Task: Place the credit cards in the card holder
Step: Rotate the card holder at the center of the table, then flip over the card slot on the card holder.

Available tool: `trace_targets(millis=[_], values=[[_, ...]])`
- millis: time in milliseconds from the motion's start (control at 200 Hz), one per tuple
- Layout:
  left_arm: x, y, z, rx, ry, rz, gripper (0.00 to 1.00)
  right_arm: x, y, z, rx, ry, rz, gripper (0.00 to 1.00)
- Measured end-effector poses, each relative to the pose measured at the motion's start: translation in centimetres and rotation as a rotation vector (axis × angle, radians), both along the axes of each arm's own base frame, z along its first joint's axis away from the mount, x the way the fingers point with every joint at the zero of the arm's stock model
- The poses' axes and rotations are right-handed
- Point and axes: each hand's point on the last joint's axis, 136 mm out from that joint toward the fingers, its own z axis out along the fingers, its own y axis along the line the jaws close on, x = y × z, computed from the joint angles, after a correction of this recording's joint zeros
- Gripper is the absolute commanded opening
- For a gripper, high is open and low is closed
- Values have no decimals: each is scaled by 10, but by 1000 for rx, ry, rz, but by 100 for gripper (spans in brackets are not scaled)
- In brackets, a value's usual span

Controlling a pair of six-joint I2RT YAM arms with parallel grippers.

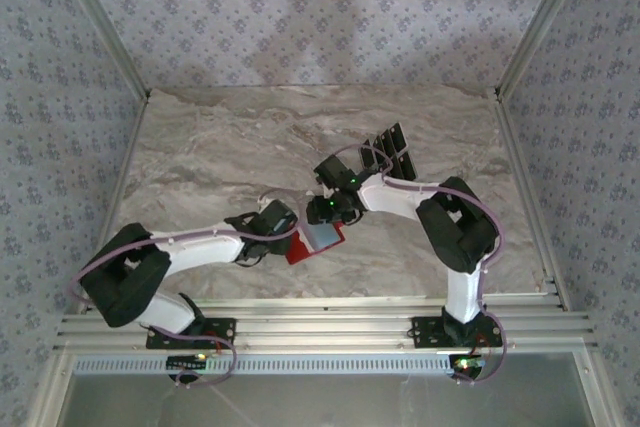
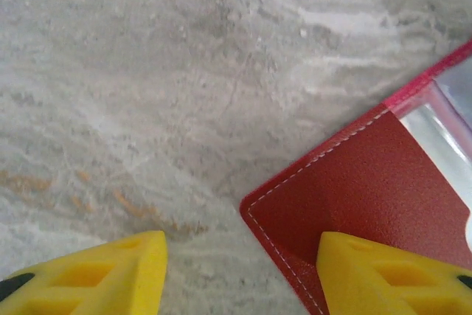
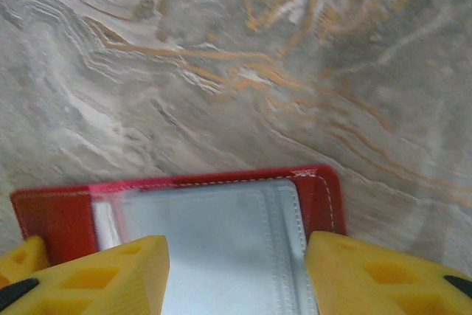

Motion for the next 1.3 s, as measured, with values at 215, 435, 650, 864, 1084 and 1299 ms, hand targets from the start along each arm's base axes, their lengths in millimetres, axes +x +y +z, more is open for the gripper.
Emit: trace_targets(millis=[215,435,650,864,1084,1299], values=[[30,3,2,7,-14,13,57,-18,-7,1,7,5,-27,55],[50,4,3,7,-20,-7,57,-33,-6,5,31,24,-64,56],[48,5,7,3,-16,-23,57,-24,-8,28,78,-12,-94,57],[45,4,36,-52,-65,-28,59,-14,-4,46,108,-43,-103,57],[45,3,45,-76,-81,-32,60,-10,3,53,121,-55,-96,57],[36,10,23,-37,-29,-29,59,-14,7,29,83,-11,-86,57]])
